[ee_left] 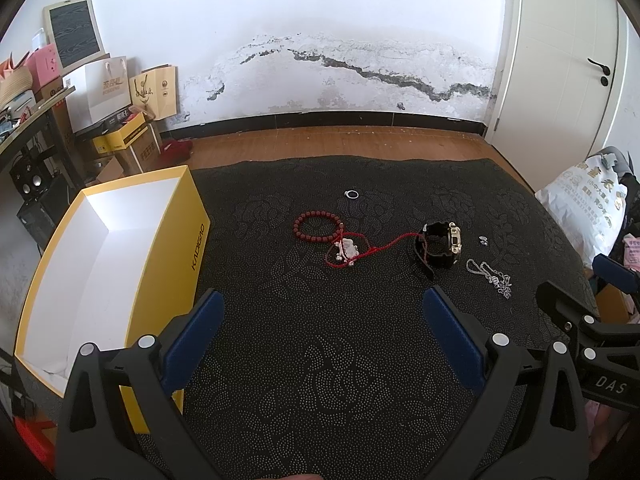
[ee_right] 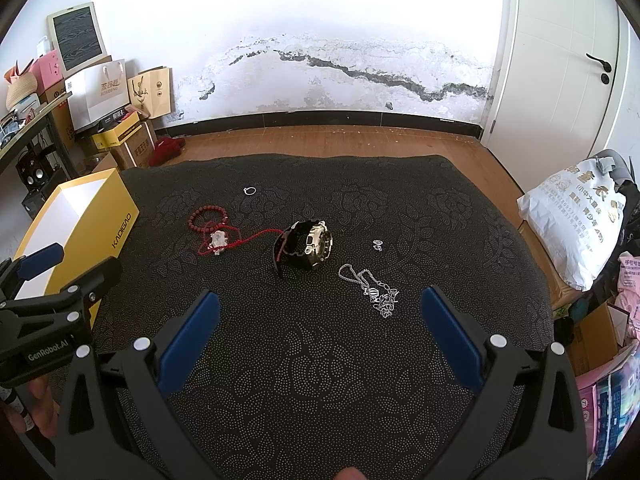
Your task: Organize jewelry
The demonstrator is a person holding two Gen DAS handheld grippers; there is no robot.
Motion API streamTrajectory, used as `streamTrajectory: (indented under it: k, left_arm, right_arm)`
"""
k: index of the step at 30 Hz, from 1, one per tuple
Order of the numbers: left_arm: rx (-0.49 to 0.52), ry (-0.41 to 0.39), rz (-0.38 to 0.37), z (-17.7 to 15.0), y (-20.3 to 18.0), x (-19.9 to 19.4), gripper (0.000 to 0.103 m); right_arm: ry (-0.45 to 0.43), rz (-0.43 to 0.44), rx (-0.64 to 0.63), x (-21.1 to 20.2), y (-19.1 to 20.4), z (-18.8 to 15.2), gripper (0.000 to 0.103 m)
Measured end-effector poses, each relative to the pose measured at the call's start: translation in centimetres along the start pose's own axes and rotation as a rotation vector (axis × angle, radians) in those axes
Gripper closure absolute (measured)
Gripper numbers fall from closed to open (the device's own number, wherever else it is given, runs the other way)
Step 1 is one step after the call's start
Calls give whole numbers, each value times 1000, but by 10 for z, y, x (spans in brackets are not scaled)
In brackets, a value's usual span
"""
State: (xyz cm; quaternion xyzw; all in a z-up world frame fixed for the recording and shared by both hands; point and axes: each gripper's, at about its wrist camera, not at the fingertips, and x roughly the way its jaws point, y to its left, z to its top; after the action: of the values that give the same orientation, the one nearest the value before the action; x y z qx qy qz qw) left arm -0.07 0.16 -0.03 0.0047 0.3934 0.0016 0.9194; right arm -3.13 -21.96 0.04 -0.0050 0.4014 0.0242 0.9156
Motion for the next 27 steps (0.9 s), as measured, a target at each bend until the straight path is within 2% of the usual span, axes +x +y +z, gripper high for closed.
streamTrajectory:
  k: [27]
  left_arm:
    - [1,1,3,-1,1,0,6]
  right_arm:
    - [0,1,1,-2,3,2,6]
